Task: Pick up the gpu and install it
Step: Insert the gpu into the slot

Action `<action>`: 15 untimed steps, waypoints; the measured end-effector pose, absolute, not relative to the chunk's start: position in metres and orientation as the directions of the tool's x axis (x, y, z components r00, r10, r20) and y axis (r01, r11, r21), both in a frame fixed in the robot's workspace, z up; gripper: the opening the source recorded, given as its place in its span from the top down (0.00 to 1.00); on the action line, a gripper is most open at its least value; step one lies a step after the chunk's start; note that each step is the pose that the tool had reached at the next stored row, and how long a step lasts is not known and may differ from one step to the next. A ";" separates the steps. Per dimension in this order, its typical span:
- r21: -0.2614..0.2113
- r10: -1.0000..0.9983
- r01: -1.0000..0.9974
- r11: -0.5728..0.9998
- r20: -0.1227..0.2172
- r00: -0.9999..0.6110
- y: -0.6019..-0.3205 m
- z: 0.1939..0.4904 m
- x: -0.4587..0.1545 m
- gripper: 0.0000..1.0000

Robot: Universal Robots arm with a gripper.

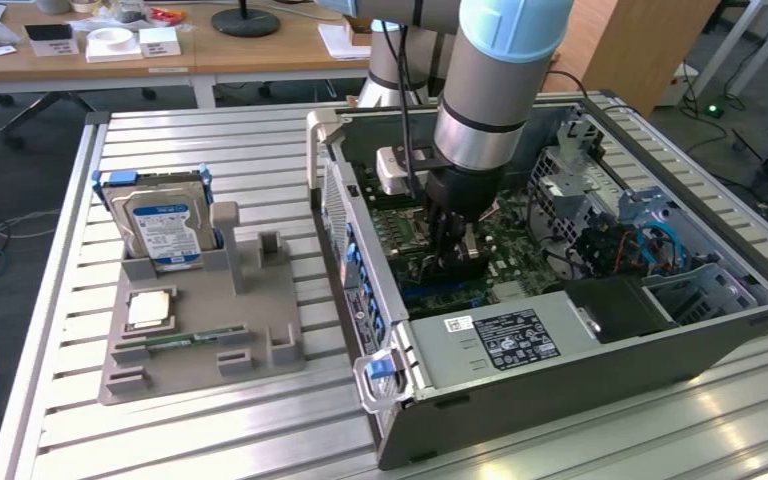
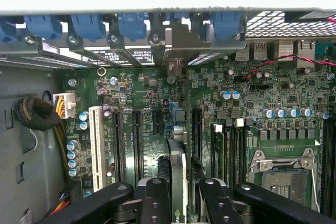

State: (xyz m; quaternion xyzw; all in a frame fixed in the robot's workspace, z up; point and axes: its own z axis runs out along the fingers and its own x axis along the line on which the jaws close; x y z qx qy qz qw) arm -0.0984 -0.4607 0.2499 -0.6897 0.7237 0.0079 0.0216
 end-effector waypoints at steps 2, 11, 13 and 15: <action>-0.018 -0.998 -0.999 0.048 -0.042 -0.048 -0.461 0.250 -0.098 0.74; -0.018 -0.998 -0.999 0.049 -0.045 -0.048 -0.461 0.249 -0.099 0.74; -0.018 -0.998 -0.999 0.049 -0.046 -0.048 -0.461 0.249 -0.098 0.74; -0.018 -0.998 -0.999 0.049 -0.047 -0.048 -0.462 0.249 -0.099 0.74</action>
